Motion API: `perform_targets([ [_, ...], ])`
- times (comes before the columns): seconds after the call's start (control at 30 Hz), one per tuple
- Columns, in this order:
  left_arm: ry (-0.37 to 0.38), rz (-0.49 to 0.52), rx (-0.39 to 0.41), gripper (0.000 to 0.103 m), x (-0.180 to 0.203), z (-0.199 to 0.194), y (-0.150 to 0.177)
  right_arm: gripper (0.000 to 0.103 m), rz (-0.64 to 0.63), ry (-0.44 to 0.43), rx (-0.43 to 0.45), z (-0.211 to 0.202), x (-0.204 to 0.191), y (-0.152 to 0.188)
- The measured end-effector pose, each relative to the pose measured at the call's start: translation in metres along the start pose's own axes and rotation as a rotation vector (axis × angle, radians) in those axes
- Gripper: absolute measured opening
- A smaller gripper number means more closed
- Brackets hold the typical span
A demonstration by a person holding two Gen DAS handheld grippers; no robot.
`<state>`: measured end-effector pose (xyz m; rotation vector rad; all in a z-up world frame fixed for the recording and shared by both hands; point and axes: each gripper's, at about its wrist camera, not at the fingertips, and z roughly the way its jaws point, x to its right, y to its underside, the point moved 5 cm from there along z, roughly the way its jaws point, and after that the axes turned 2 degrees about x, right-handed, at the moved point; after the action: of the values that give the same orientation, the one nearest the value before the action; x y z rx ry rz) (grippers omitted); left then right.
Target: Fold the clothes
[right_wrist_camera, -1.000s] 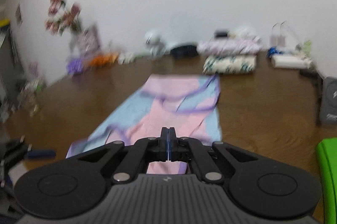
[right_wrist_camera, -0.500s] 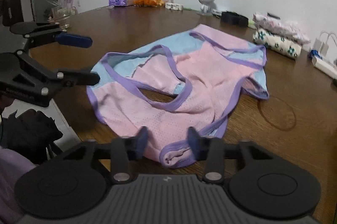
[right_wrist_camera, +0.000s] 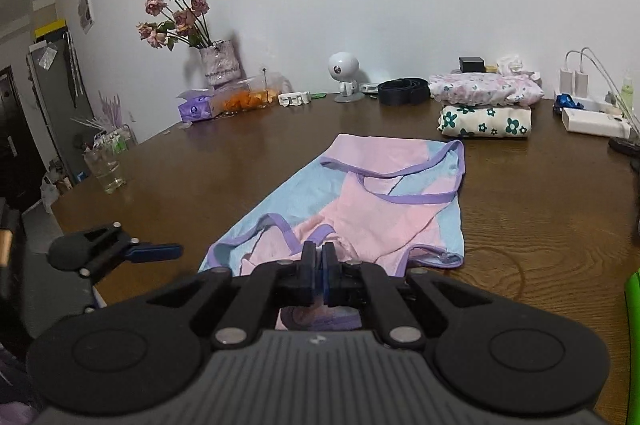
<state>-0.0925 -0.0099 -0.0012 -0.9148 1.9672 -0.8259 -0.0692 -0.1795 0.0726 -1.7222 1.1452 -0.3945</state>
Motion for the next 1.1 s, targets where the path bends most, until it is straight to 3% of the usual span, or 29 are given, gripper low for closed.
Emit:
perform_targets([
  [0.23, 0.043, 0.026, 0.022, 0.080, 0.013, 0.010, -0.013, 0.003, 0.037, -0.047, 0.088, -0.010, -0.002, -0.034],
  [0.37, -0.024, 0.012, -0.001, 0.077, 0.011, 0.026, -0.020, 0.003, 0.032, -0.051, 0.113, -0.010, -0.008, -0.048],
  [0.4, -0.027, -0.010, -0.007, 0.069, 0.007, 0.029, -0.022, 0.003, 0.031, -0.042, 0.116, -0.009, -0.008, -0.050],
  [0.47, -0.020, -0.058, -0.013, 0.042, -0.005, 0.031, -0.025, 0.003, 0.041, -0.030, 0.115, -0.007, -0.005, -0.051],
  [0.5, -0.017, -0.084, -0.012, 0.012, -0.011, 0.032, -0.026, 0.003, 0.046, -0.023, 0.112, -0.005, -0.002, -0.051],
  [0.53, -0.015, -0.124, -0.013, 0.003, -0.019, 0.033, -0.027, 0.003, 0.050, -0.010, 0.106, -0.003, 0.001, -0.051],
  [0.63, -0.022, -0.254, -0.001, 0.002, -0.039, 0.039, -0.027, 0.003, 0.075, 0.030, 0.090, 0.011, 0.014, -0.048],
  [0.7, -0.028, -0.335, -0.016, 0.002, -0.050, 0.045, -0.027, 0.010, 0.099, 0.097, 0.083, 0.027, 0.028, -0.044],
  [0.77, -0.041, -0.394, -0.029, 0.002, -0.058, 0.049, -0.027, 0.058, 0.118, 0.237, 0.075, 0.045, 0.045, -0.034],
  [0.83, -0.064, -0.420, -0.043, 0.002, -0.065, 0.051, -0.029, 0.060, 0.110, 0.333, 0.099, 0.046, 0.049, -0.020],
  [0.97, -0.076, -0.477, -0.058, 0.002, -0.076, 0.051, -0.038, 0.060, -0.008, 0.204, 0.132, 0.023, 0.006, 0.007],
  [1.1, -0.062, -0.549, -0.037, 0.002, -0.089, 0.047, -0.051, 0.061, -0.190, 0.046, 0.008, 0.034, -0.047, 0.039],
])
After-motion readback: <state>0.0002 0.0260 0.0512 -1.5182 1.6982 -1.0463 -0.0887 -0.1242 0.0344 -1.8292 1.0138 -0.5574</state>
